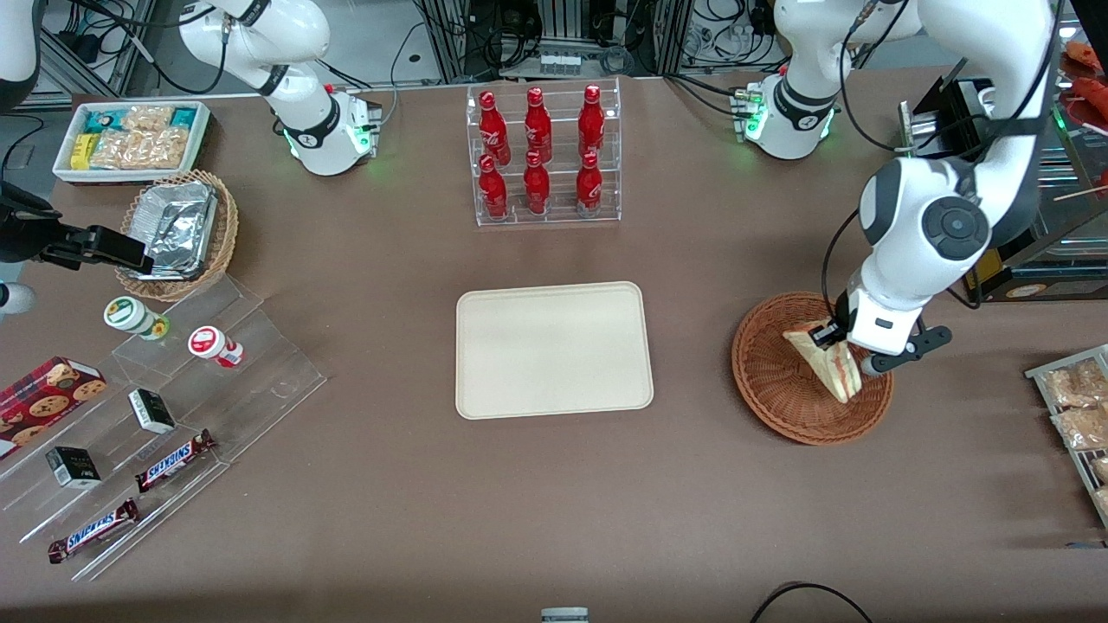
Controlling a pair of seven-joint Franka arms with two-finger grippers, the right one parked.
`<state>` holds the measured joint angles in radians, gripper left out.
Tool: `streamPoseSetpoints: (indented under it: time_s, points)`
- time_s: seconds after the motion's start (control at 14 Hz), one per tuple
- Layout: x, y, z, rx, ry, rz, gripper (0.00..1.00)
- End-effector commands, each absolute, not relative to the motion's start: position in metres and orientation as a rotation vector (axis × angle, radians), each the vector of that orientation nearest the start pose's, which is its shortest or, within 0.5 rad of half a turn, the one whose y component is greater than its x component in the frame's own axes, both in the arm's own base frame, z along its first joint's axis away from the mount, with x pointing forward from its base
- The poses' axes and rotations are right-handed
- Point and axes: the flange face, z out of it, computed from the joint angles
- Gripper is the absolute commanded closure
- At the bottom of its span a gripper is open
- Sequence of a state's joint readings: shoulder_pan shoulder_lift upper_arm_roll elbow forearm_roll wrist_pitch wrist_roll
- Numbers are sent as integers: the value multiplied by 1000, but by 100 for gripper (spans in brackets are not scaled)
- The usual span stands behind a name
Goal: Place sandwich from basket to tray
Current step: 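Lower the left gripper and close it on the wrapped sandwich, then lift the sandwich and carry it over the cream tray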
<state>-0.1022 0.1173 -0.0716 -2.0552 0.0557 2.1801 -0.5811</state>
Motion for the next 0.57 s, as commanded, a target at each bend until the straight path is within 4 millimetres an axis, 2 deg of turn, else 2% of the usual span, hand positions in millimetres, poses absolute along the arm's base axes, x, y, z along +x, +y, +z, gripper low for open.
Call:
streamPoseSetpoints:
  time_s: [0.0,0.07,0.14,0.21,0.36,0.5]
  points:
    - [583,-138,447,-3043,-504,-35,100]
    - [585,-166,463,-3054,-448,-36,100]
    - [585,-186,472,-3056,-409,-25,100]
    - [582,-215,474,-3057,-355,-20,100]
    - [571,-275,470,-3040,-281,-56,100]
    - [560,-332,446,-3027,-269,-45,100]
